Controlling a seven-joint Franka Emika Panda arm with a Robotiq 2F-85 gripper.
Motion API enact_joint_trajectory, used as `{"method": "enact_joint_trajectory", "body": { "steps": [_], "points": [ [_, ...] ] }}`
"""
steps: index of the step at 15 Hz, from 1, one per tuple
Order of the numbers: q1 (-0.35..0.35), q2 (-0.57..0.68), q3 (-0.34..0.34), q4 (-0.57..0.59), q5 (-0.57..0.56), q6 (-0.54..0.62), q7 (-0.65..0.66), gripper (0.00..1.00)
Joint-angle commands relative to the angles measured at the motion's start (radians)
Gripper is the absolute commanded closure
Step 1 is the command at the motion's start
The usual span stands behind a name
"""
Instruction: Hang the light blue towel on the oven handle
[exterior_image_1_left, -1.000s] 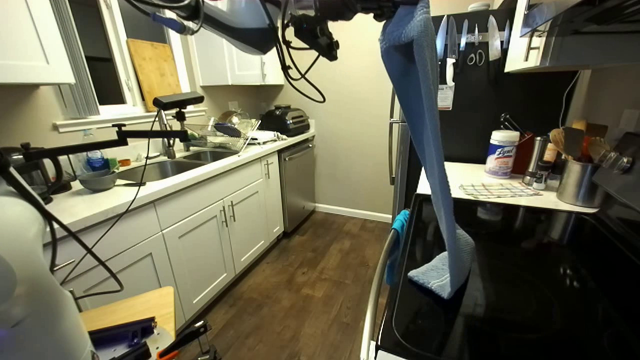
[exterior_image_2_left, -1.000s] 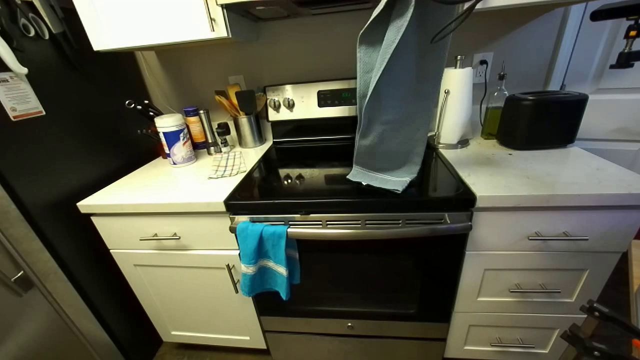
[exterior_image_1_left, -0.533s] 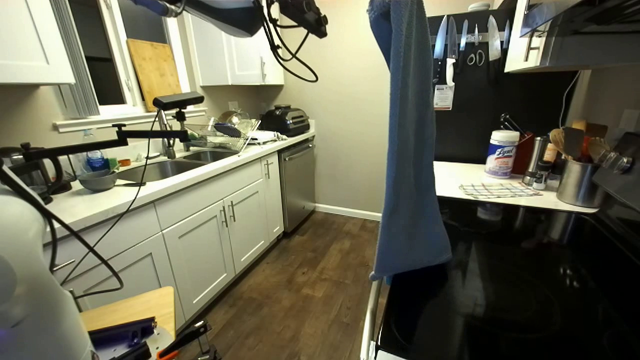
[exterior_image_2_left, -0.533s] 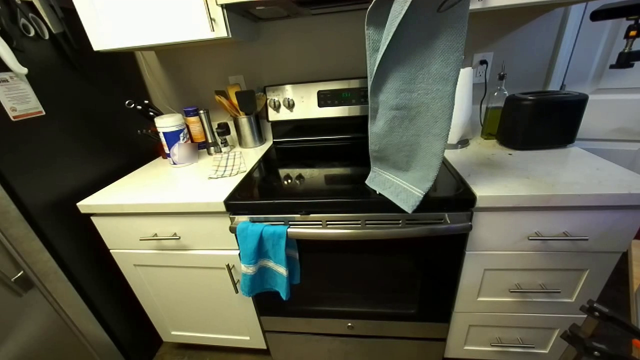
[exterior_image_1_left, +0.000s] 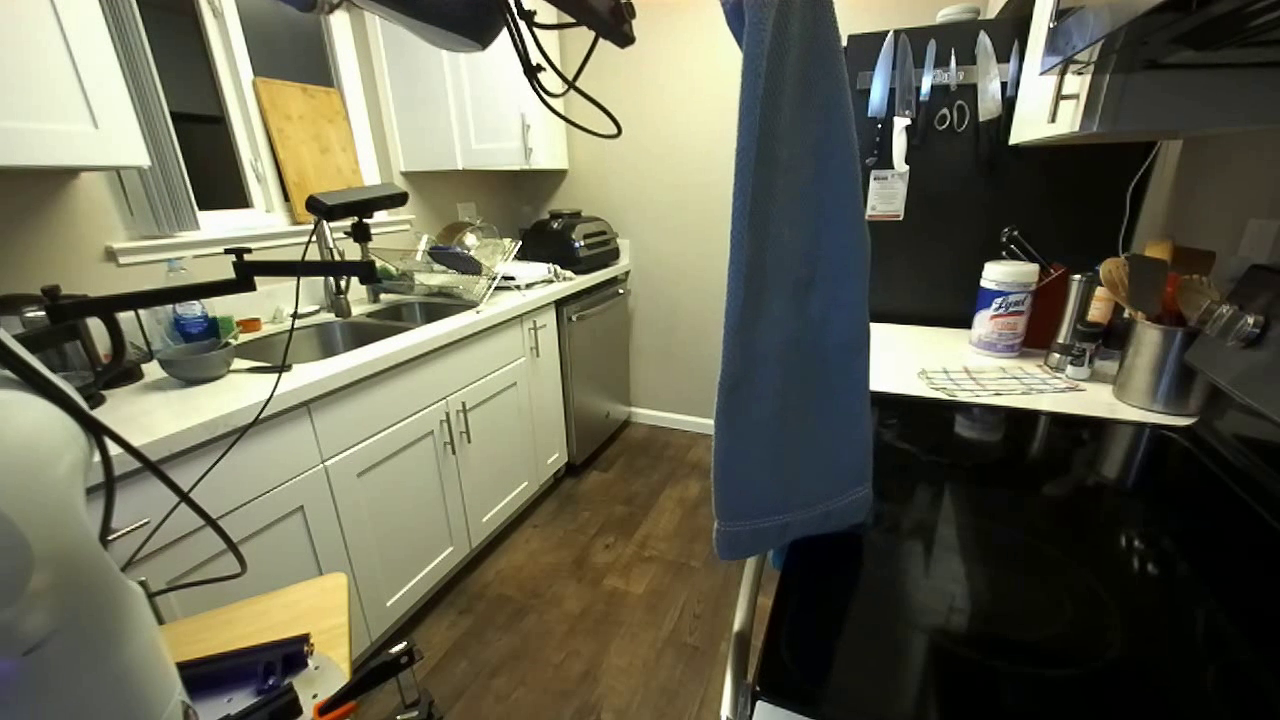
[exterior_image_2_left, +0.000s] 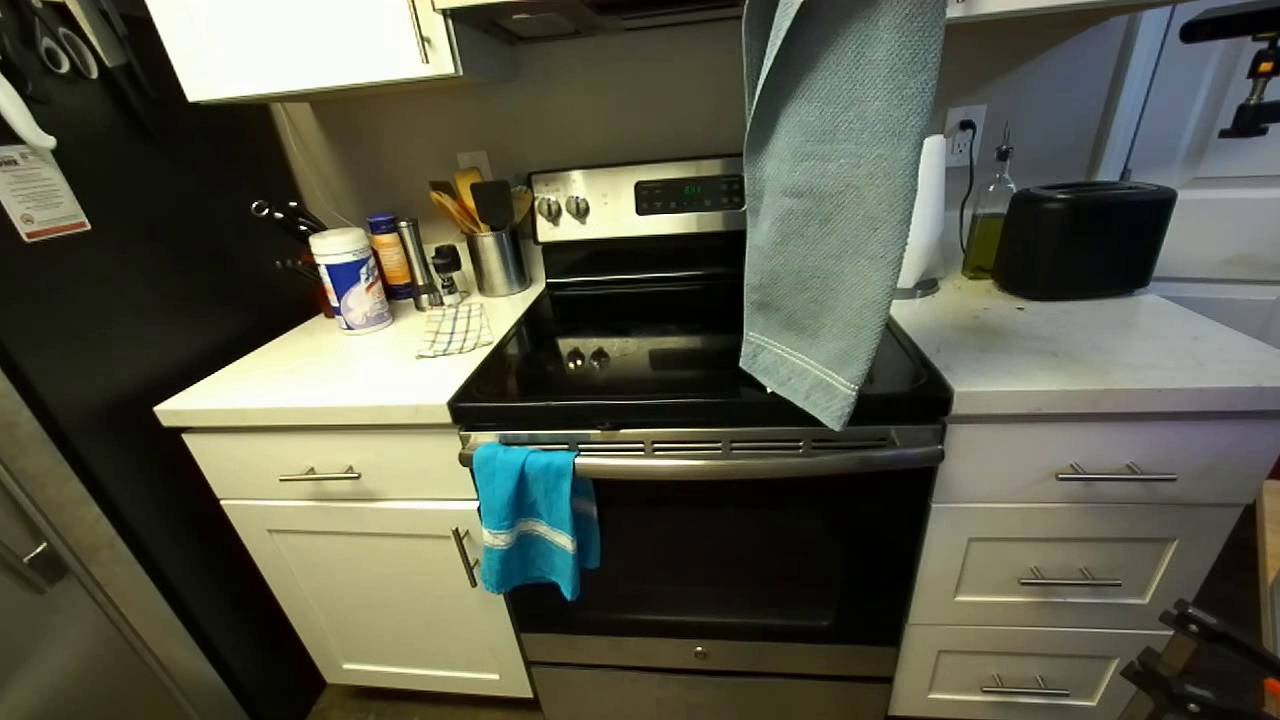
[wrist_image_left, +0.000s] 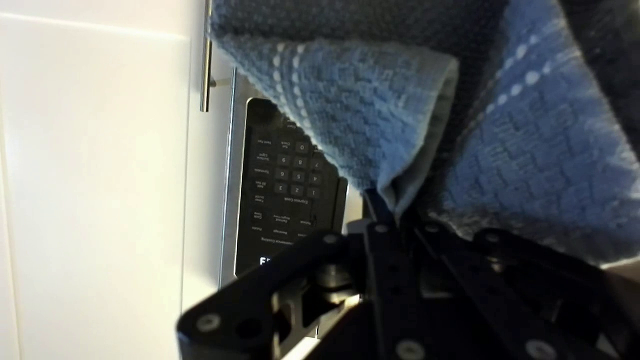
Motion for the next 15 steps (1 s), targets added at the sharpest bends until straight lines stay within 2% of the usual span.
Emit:
{"method": "enact_joint_trajectory", "body": {
  "steps": [1,8,15],
  "points": [
    [-0.005,-0.036,0.006,-0.014,-0.036,0.055,0.004,0.99],
    [-0.004,-0.052,0.011,-0.015,-0.104,0.170,0.010,0.99],
    [-0.014,0.013,-0.022,0.001,-0.082,0.295,-0.008,0.99]
  ]
}}
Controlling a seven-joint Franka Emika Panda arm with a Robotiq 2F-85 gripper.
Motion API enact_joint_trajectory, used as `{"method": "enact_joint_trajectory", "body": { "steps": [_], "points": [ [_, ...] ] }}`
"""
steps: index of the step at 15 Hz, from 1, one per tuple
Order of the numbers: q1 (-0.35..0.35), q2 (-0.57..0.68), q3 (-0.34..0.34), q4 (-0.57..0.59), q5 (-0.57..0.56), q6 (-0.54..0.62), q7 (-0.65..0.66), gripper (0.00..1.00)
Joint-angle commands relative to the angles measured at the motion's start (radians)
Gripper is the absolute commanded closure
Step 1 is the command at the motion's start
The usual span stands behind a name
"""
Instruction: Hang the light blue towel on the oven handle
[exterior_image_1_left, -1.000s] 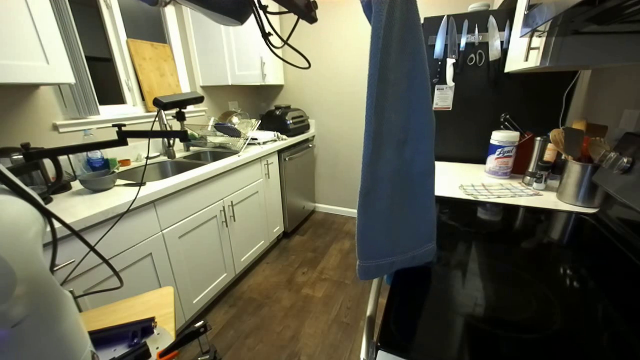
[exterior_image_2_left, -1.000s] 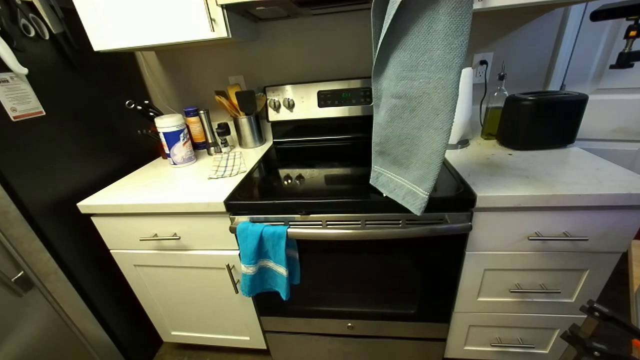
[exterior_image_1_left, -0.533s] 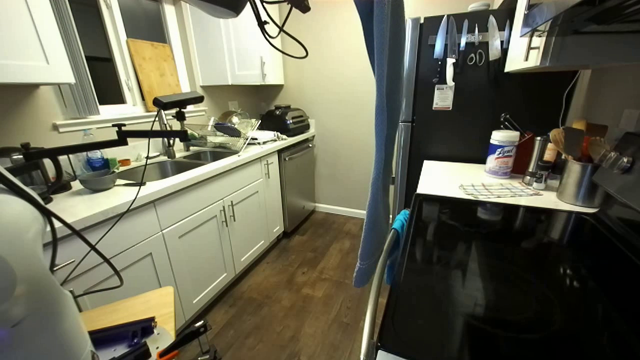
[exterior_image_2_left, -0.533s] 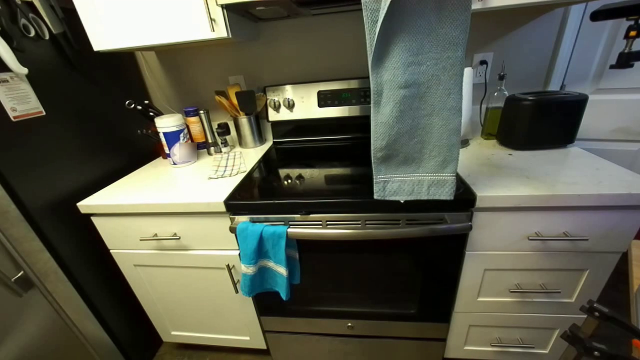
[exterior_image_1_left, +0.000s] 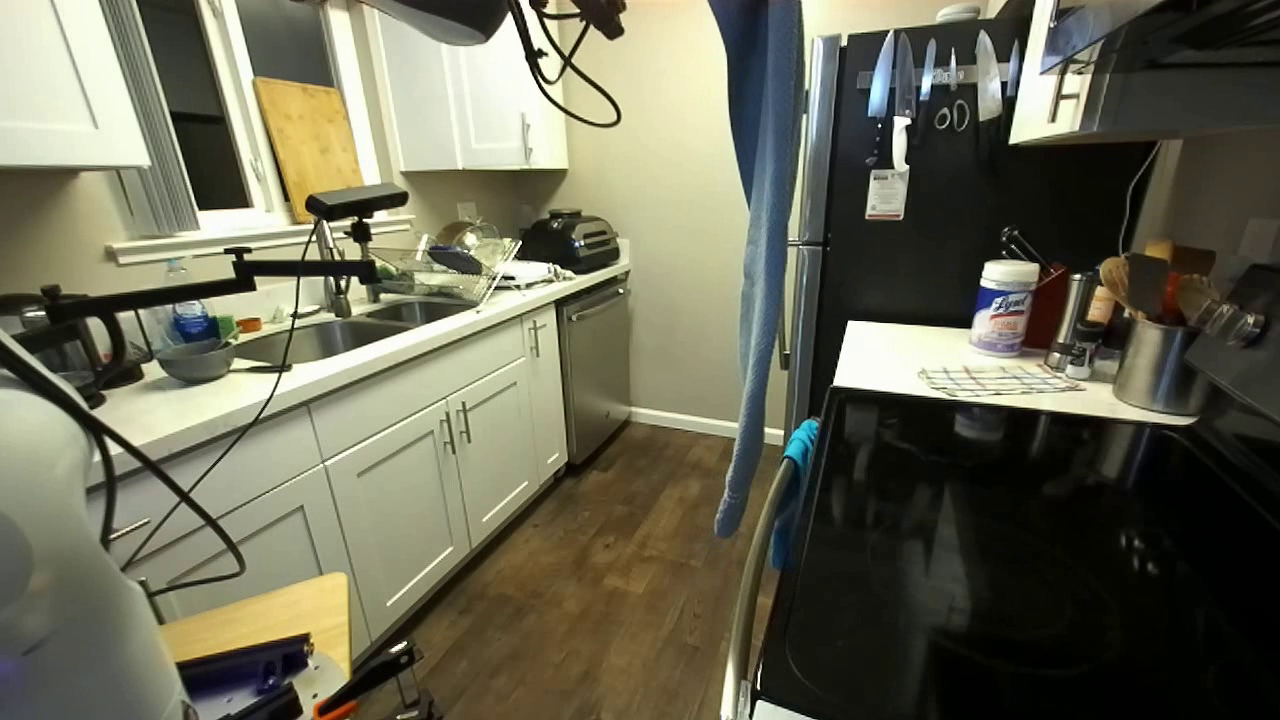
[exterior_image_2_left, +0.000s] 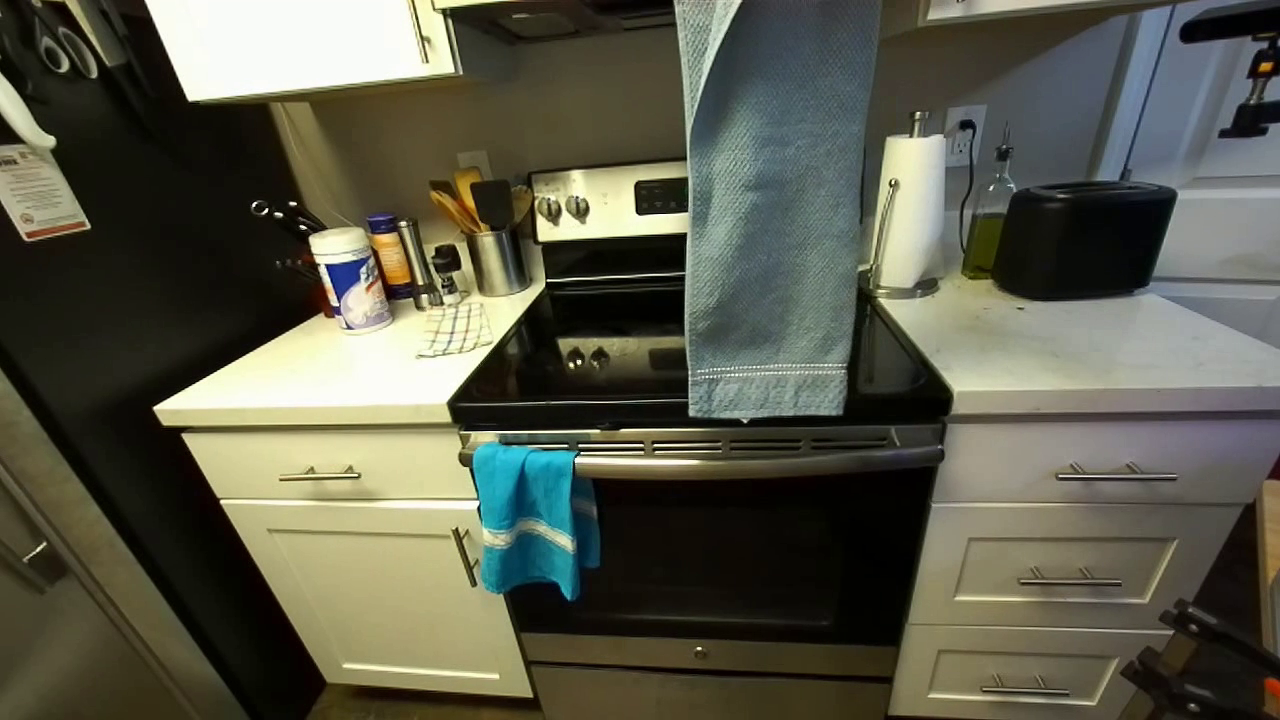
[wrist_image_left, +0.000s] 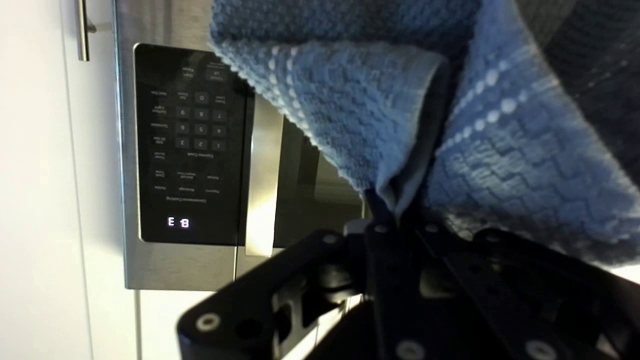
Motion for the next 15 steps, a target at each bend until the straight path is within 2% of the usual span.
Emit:
{"method": "enact_joint_trajectory", "body": {
  "steps": [1,15],
  "points": [
    [-0.018,0.029,-0.024,0.000,-0.002,0.082,-0.010,0.99],
    [-0.065,0.160,-0.093,-0.035,0.006,0.352,-0.009,0.99]
  ]
}}
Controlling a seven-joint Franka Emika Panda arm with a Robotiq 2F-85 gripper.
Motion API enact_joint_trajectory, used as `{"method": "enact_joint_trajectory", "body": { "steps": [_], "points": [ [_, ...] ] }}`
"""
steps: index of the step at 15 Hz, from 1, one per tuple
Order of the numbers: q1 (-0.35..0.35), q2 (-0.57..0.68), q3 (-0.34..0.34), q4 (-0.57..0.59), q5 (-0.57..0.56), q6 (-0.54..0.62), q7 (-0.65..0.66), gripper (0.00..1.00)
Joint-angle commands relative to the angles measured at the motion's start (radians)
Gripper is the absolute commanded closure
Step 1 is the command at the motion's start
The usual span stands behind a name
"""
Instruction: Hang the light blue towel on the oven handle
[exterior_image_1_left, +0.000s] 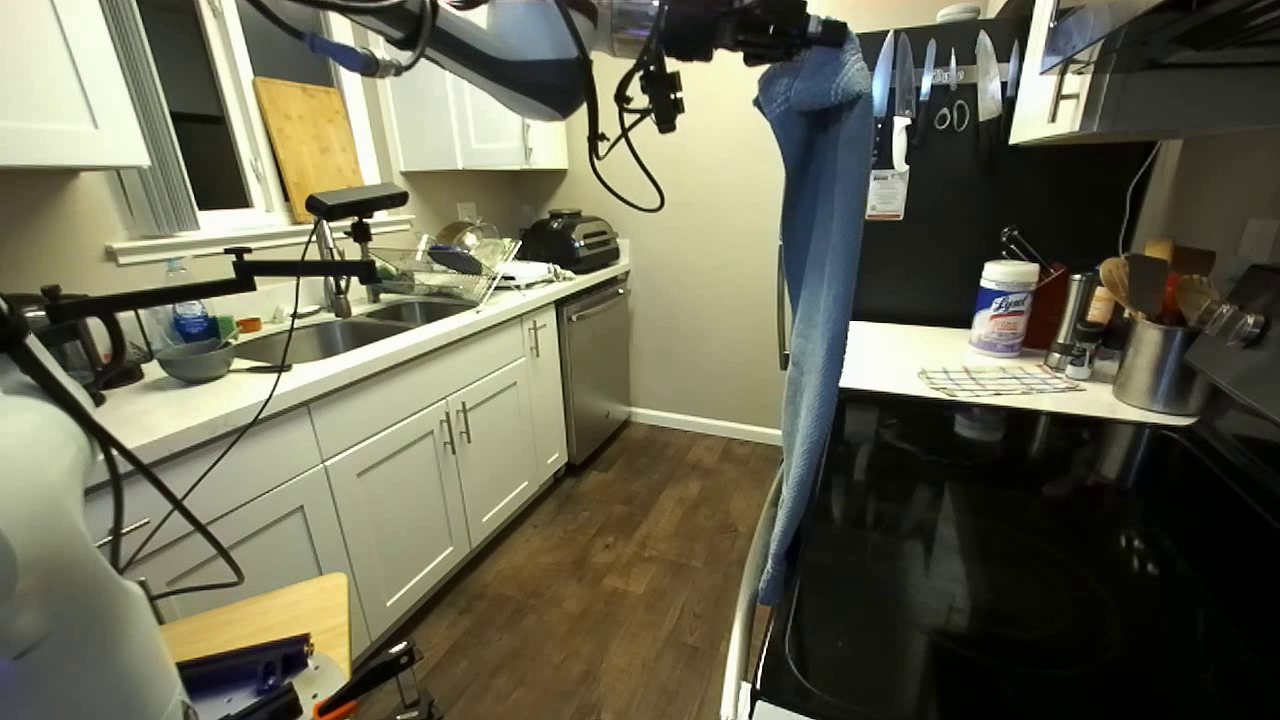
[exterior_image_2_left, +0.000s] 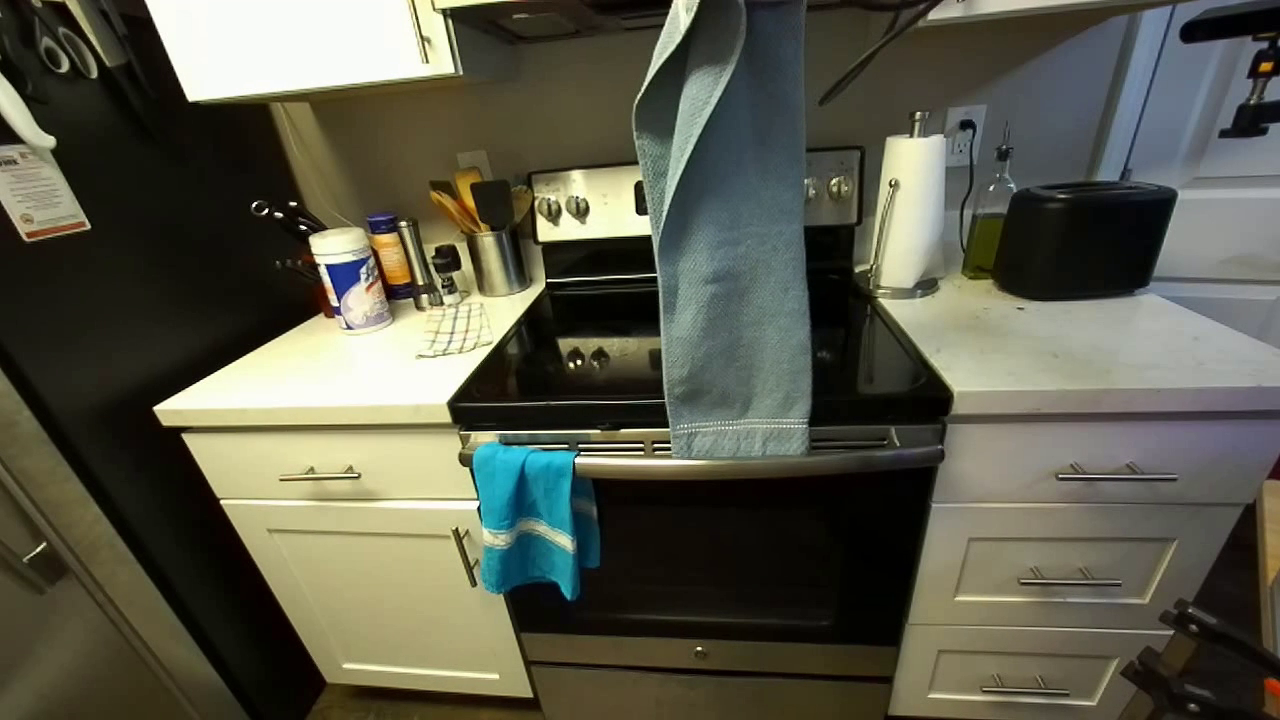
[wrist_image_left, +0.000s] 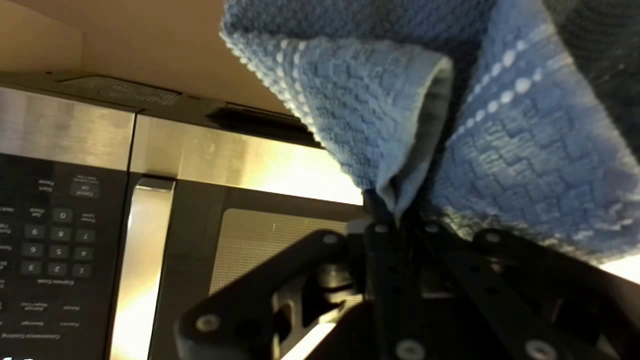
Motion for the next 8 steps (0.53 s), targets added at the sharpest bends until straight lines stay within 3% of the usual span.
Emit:
{"method": "enact_joint_trajectory", "body": {
  "steps": [1,8],
  "points": [
    [-0.023,0.023,-0.006,-0.004,0.006,0.085,-0.010,0.99],
    [-0.029,0.106,-0.011,-0.002,0.035,0.215,-0.007,0.99]
  ]
}}
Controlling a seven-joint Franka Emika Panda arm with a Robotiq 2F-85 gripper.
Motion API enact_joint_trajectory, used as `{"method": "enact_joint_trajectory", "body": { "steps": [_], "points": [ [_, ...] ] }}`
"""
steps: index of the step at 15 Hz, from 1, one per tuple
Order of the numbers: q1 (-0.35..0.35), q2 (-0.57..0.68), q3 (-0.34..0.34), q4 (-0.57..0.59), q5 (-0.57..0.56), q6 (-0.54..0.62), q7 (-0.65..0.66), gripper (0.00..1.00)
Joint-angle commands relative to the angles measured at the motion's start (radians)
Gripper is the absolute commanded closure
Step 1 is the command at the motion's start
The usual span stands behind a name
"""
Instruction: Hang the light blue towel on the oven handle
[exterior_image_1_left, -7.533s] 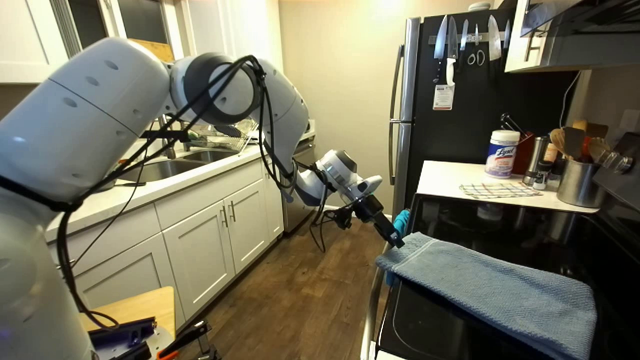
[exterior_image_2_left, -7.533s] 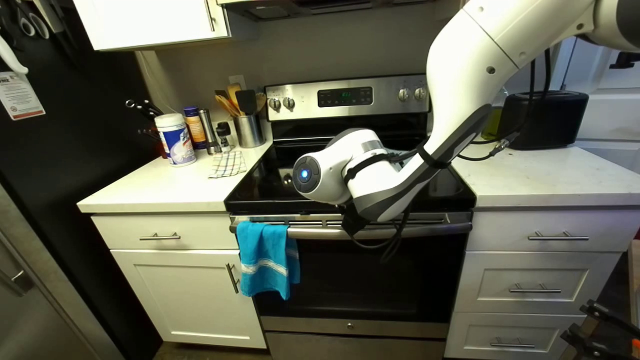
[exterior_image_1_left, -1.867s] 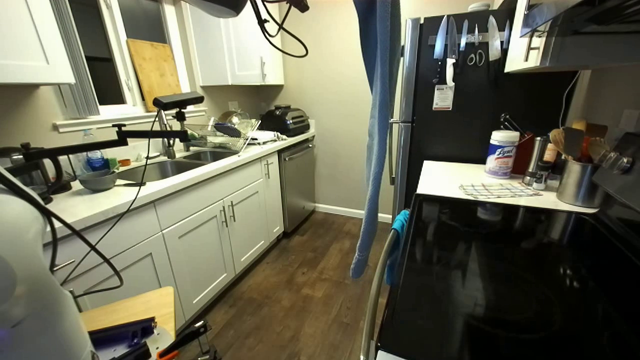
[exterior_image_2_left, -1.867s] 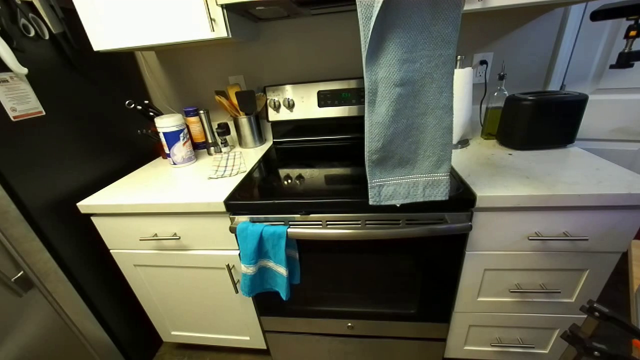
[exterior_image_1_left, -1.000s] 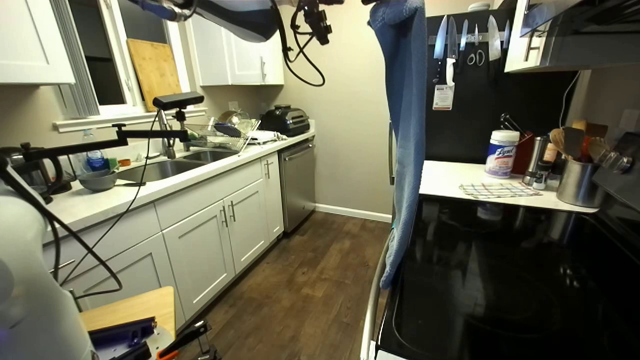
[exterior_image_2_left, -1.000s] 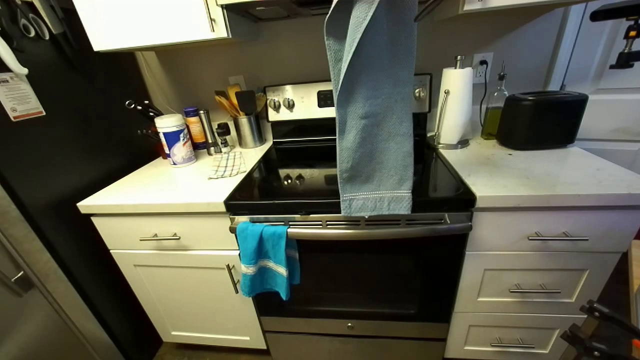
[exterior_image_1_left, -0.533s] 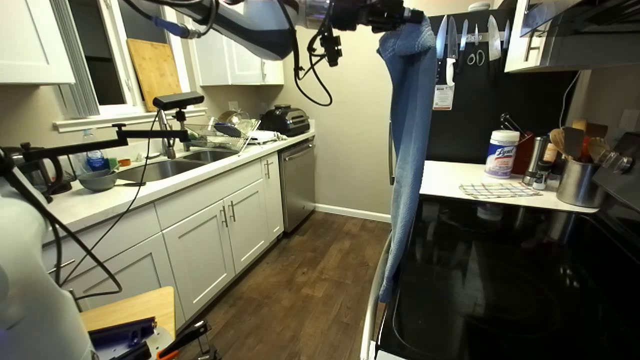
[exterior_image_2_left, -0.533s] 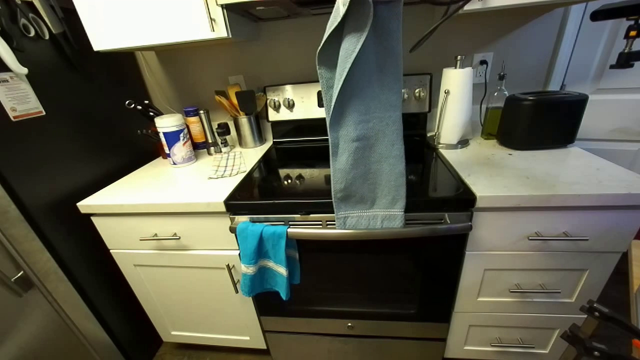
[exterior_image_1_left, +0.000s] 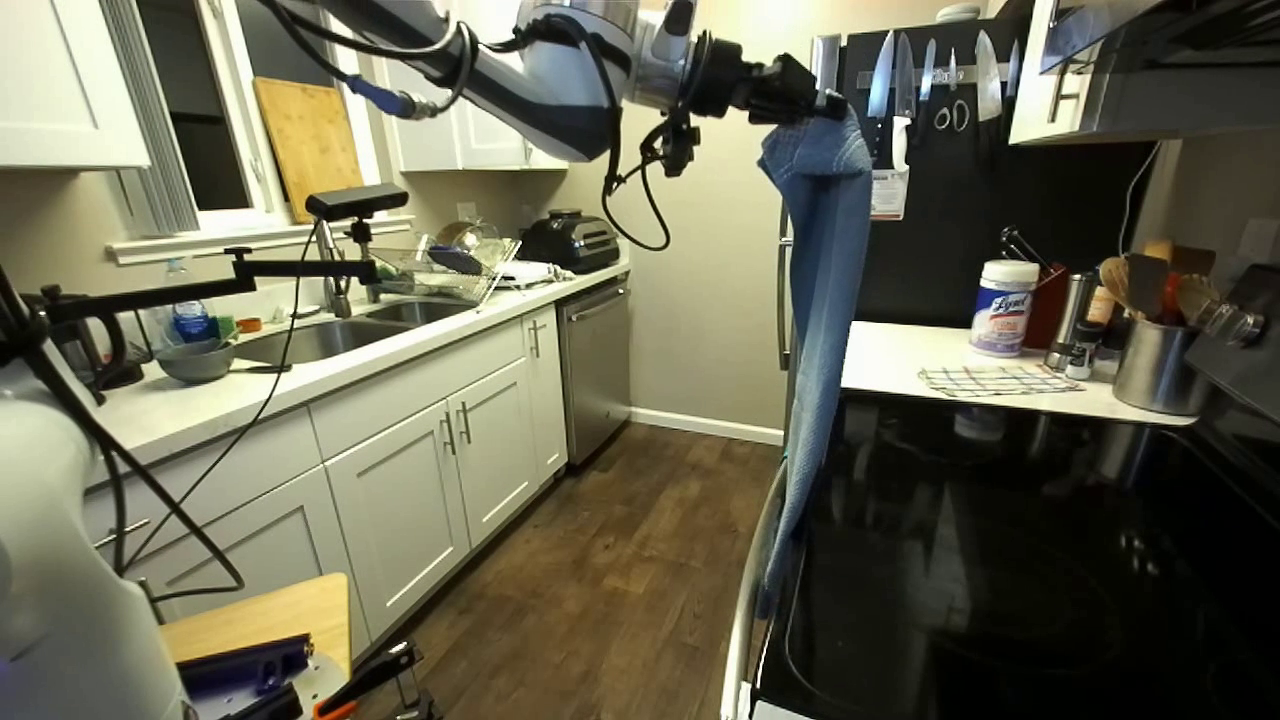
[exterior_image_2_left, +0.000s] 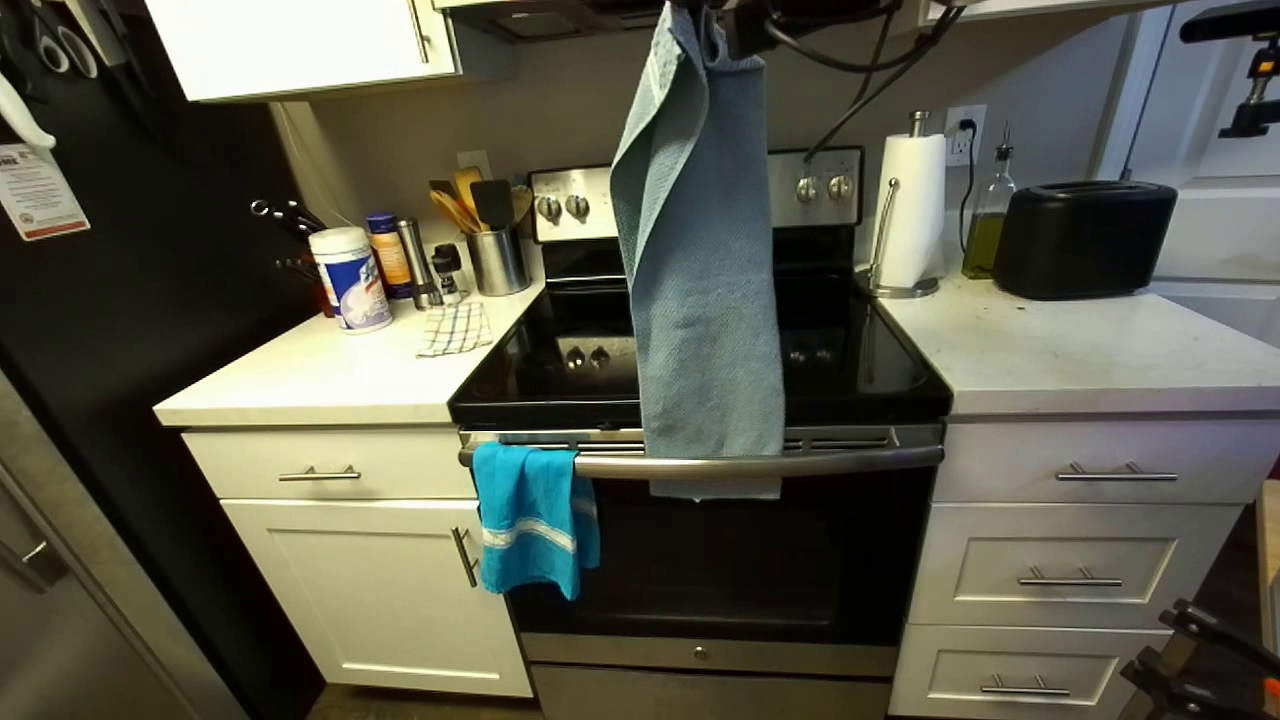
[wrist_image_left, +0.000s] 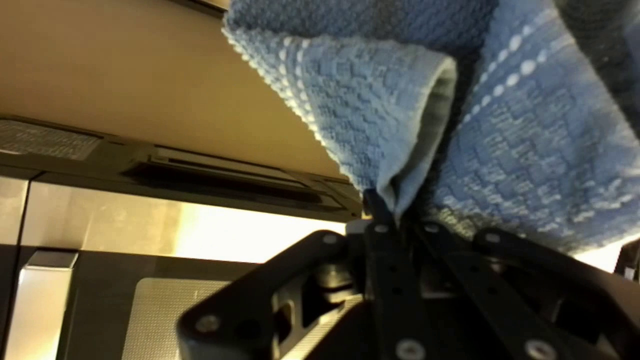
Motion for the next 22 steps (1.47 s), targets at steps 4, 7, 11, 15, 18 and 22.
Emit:
{"method": "enact_joint_trajectory", "body": {
  "steps": [4,7,11,15,18,22],
  "points": [
    [-0.004,0.060,0.024,-0.009,0.101,0.058,-0.013,0.99],
    [0.005,0.083,0.041,-0.006,0.237,0.020,-0.046,0.99],
    [0.024,0.117,0.066,0.015,0.406,-0.058,-0.088,0.99],
    [0.052,0.151,0.088,0.027,0.527,-0.120,-0.117,0.99],
    [0.080,0.208,0.112,0.056,0.664,-0.153,-0.176,0.99],
    [0.119,0.292,0.131,0.109,0.840,-0.180,-0.284,0.99]
  ]
}}
